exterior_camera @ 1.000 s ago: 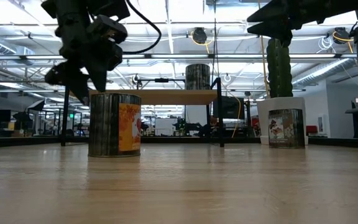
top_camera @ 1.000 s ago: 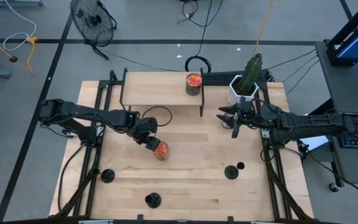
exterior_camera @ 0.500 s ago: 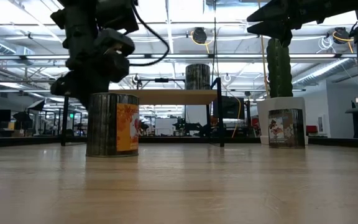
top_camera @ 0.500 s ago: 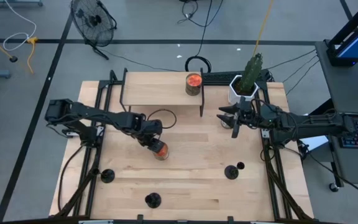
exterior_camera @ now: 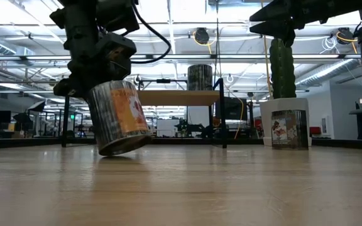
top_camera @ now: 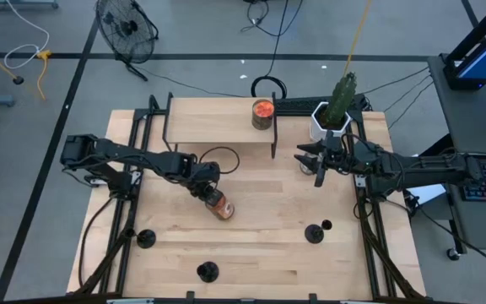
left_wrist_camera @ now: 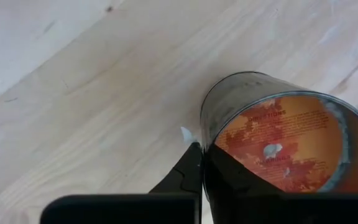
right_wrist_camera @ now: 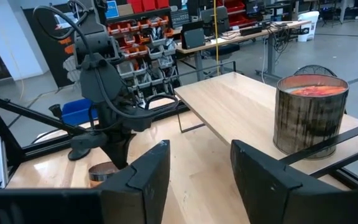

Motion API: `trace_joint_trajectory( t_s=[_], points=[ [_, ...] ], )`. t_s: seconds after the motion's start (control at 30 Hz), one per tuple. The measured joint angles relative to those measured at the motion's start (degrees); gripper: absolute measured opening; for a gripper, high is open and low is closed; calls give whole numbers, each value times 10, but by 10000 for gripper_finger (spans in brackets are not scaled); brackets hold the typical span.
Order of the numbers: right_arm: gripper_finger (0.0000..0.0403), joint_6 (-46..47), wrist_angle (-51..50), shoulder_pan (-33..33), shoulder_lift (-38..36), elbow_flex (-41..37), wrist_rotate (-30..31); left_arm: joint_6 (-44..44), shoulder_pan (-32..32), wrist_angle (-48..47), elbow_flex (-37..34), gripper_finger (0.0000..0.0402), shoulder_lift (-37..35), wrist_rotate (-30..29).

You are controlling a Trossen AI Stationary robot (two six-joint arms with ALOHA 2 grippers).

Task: Pick & Place candle stick holders
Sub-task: Put the orange scented candle on the shelf

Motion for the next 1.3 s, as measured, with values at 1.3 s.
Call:
trace_joint_trajectory(
  t_s=[1.3],
  points=[
    [161,0,0,0,0,0,-1,238,231,-149,436,0,-6,-169]
  ],
)
